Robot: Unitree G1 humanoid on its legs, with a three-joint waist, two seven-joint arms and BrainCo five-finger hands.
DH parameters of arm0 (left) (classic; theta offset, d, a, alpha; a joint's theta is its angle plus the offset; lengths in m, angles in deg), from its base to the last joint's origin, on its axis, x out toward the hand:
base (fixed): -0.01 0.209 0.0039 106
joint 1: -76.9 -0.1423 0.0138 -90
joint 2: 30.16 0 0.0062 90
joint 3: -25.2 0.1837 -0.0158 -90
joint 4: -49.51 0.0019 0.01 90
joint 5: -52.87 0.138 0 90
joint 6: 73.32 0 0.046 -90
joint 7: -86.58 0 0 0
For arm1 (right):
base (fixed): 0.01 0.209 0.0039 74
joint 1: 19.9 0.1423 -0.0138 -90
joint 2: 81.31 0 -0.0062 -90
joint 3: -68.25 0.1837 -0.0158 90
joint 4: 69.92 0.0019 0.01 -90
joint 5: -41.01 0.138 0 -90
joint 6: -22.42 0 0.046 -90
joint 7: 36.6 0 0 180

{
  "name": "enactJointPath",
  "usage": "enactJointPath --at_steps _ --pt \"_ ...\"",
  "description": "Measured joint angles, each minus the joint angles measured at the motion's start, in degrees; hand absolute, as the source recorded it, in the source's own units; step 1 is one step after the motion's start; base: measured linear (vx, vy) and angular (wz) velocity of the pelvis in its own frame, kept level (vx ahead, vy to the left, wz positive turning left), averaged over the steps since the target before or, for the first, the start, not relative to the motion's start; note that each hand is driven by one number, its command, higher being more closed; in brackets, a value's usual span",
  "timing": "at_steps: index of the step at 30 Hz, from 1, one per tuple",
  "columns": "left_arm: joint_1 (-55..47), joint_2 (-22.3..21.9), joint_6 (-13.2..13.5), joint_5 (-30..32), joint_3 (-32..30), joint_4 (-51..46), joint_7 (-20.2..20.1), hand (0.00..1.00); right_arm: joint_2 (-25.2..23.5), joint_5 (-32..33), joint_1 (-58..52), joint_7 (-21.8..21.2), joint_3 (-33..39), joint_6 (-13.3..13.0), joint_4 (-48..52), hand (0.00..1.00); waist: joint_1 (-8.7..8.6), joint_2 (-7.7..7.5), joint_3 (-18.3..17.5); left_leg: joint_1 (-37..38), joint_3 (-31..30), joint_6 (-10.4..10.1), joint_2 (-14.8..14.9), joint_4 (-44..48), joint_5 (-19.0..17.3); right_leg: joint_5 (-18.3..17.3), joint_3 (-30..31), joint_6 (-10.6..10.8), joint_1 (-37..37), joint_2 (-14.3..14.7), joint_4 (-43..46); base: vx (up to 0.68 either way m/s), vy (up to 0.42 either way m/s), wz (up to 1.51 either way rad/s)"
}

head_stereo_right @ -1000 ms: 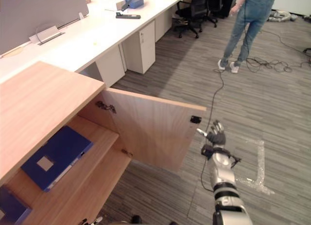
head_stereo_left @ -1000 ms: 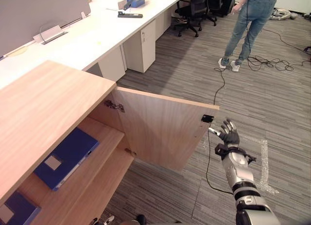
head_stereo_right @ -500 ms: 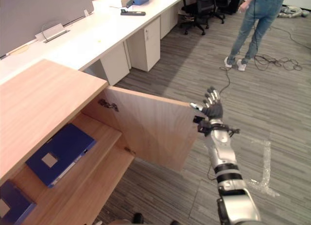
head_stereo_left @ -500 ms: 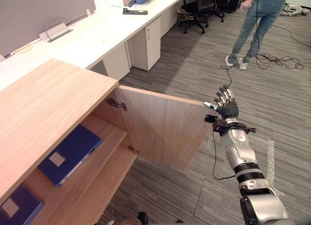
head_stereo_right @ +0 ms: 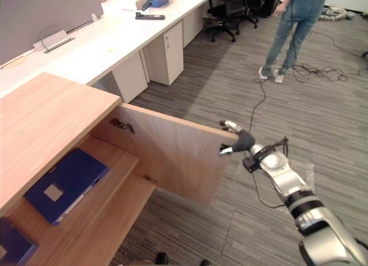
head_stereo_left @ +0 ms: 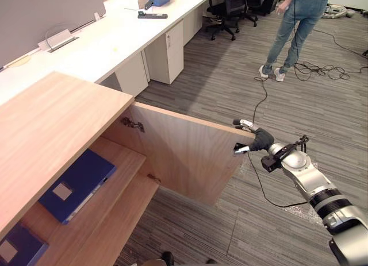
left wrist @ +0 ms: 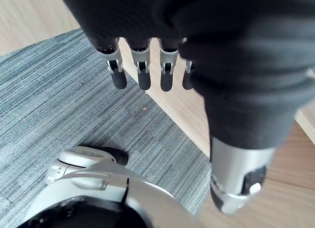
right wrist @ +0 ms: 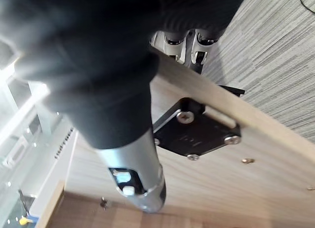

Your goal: Walk over to the cabinet, pick up the folder, carry it to the office cabinet, place the folder inside the office cabinet, then close the office cabinet door

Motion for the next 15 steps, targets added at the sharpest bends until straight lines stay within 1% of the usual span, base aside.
enactJointPath --at_steps 3,5,7,9,10,11,12,13,14,15 --pt "-0.03 0.33 0.0 0.84 0.65 0.02 -0.35 0.0 0.98 -2.05 -0.01 -2.71 -3.2 0.45 1.35 0.0 -0.07 -0.26 -0.08 0.1 0.35 -0.04 0.13 0.02 -0.02 0.01 0.47 -0.01 -0.12 0.09 0.13 -0.02 0.015 -0.07" --pt "-0.08 0.58 0.0 1.14 0.91 0.05 -0.51 0.0 1.16 -4.08 -0.44 -5.64 -6.73 1.08 2.58 0.0 -0.06 -0.54 -0.32 0.1 0.45 -0.08 0.22 0.07 -0.04 0.05 0.58 -0.07 -0.19 0.18 0.15 -0.01 0.012 -0.04" --pt "-0.01 1.05 -0.01 1.74 1.64 0.41 -0.69 0.0 1.67 -5.01 -0.47 -7.18 -8.86 1.1 4.23 0.0 -0.19 -0.85 -0.61 0.14 0.68 -0.15 0.23 0.08 -0.08 0.13 0.7 -0.19 -0.27 0.35 0.15 -0.01 0.01 -0.08" --pt "0.07 1.53 -0.01 1.95 2.14 0.49 -0.95 0.0 1.83 -6.07 -0.36 -8.49 -11.21 1.73 5.91 0.0 -0.14 -1.31 -1.07 0.16 0.74 -0.24 0.39 0.08 -0.07 0.2 0.78 -0.29 -0.29 0.56 0.11 -0.01 0.002 -0.05" --pt "0.03 1.88 -0.01 2.11 2.6 0.61 -0.97 0.0 2.0 -3.8 -0.39 -10.29 -13.16 2.92 6.95 0.0 -0.02 -1.65 -1.57 0.16 0.72 -0.35 0.52 0.08 -0.07 0.2 0.77 -0.32 -0.28 0.67 0.08 0.0 0.0 0.0" --pt "0.07 2.18 -0.01 2.46 2.82 0.79 -1.1 0.0 2.1 -0.2 -0.12 -12.16 -15.49 4.47 8.06 0.0 0.01 -1.97 -1.99 0.18 0.72 -0.47 0.73 0.08 -0.05 0.2 0.75 -0.4 -0.26 0.77 0.09 0.0 0.0 0.0" --pt "0.09 2.3 -0.02 2.48 2.83 0.86 -1.2 0.0 2.18 1.84 0.22 -13.11 -17.01 5.13 8.75 0.0 0.0 -2.01 -2.26 0.18 0.72 -0.53 1.1 0.05 -0.03 0.17 0.74 -0.68 -0.25 0.74 0.03 -0.02 -0.019 -0.03" --pt "0.13 2.46 -0.01 2.65 2.82 0.96 -1.26 0.0 2.18 4.64 0.92 -14.0 -19.68 6.51 9.95 0.0 0.01 -2.28 -2.62 0.17 0.7 -0.67 1.25 -0.04 0.03 0.19 0.67 -0.89 -0.24 0.87 -0.08 0.0 0.0 0.0" --pt "0.88 2.71 0.0 3.18 2.84 1.65 -1.55 0.0 1.92 9.6 2.38 -15.88 -24.97 9.2 10.57 0.0 0.54 -2.51 -2.87 0.2 0.39 -0.94 1.47 -0.18 0.21 0.14 0.51 -1.14 -0.12 1.13 -0.1 -0.02 -0.033 0.07" --pt "1.34 2.78 -0.02 3.42 2.94 1.77 -1.72 0.0 1.86 10.79 2.57 -16.81 -26.8 10.01 10.77 0.0 1.1 -2.53 -2.87 0.19 0.21 -1.05 1.53 -0.24 0.3 0.14 0.47 -1.24 -0.08 1.21 -0.12 -0.01 -0.036 0.14"
